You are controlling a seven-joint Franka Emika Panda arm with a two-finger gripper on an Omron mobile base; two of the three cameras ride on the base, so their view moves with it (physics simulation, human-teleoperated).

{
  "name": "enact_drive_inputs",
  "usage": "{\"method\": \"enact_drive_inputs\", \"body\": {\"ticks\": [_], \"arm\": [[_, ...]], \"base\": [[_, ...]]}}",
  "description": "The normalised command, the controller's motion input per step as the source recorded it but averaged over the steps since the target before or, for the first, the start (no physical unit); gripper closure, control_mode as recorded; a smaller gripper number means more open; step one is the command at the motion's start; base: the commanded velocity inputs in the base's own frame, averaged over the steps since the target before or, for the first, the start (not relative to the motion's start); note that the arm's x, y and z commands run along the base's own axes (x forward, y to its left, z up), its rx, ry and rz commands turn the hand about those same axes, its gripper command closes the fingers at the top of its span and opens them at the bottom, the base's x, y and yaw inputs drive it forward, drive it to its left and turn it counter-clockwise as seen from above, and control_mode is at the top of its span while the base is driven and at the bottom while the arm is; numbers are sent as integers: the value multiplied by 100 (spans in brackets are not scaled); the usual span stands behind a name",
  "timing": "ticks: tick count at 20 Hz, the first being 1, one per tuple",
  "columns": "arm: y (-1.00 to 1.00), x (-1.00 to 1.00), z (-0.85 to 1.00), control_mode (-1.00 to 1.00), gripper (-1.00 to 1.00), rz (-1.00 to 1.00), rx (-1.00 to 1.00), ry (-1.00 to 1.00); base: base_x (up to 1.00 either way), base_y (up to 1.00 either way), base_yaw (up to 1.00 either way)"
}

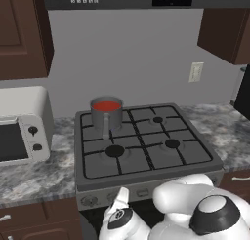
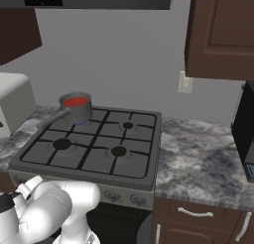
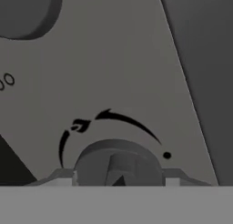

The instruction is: Wait until the marinara sauce is simmered to a deep red color and then turn off the stove.

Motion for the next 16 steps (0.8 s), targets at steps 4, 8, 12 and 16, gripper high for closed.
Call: {"method": "enact_drive_inputs", "body": {"ticks": [4,8,12,16], "arm": [[-32,14,-1,-100,100,-4,30,1],[-32,16,-3,-100,100,-3,30,0],[-33,18,-1,-100,100,-3,33,0],[-26,18,0,-100,100,-5,33,0]], "base": [[0,0,0],[0,0,0],[0,0,0],[0,0,0]]}}
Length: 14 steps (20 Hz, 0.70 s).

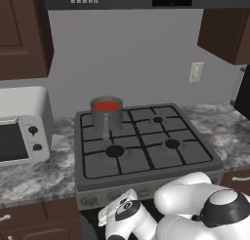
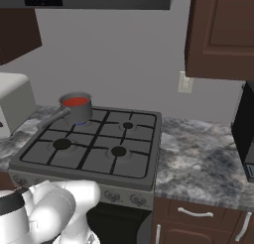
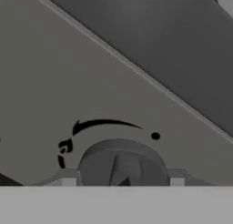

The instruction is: Wait until the marinara sauce is simmered to a deep red color and then turn off the stove.

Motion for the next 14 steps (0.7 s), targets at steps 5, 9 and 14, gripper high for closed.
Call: {"method": "enact_drive_inputs", "body": {"ticks": [5,9,14], "arm": [[-19,20,0,-100,100,-7,32,2],[-13,20,0,-100,100,-8,32,5],[-12,20,0,-100,100,-8,31,8]], "base": [[0,0,0],[0,0,0],[0,0,0]]}}
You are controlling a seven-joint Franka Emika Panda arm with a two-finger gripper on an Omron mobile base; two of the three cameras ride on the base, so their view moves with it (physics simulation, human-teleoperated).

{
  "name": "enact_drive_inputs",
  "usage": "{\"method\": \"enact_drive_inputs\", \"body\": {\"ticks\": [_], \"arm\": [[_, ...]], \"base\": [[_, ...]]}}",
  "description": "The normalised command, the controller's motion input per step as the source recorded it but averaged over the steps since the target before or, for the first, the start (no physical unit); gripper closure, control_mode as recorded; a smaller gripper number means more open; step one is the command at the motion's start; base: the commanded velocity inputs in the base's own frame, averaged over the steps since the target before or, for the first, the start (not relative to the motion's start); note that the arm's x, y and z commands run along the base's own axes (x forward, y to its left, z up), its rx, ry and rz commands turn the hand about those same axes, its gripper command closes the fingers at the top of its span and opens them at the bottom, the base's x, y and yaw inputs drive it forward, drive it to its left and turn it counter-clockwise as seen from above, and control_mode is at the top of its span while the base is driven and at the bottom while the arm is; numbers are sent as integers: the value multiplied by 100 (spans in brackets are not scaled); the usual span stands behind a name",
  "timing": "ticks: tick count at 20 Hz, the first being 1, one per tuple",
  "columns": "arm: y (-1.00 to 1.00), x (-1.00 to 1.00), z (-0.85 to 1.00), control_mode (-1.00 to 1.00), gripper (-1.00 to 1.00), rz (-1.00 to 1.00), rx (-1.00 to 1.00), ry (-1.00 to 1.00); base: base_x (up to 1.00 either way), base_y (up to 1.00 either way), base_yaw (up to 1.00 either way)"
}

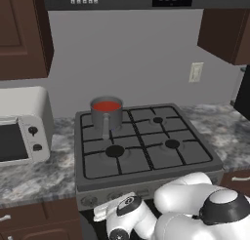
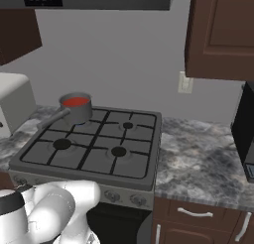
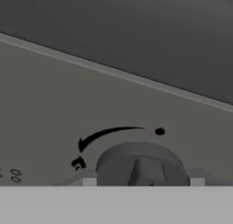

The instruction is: Wait until the marinara sauce is simmered to a deep red color and then turn off the stove.

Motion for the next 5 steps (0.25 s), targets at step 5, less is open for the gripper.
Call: {"method": "enact_drive_inputs", "body": {"ticks": [5], "arm": [[-23,17,2,-100,100,-5,33,12]], "base": [[0,0,0]]}}
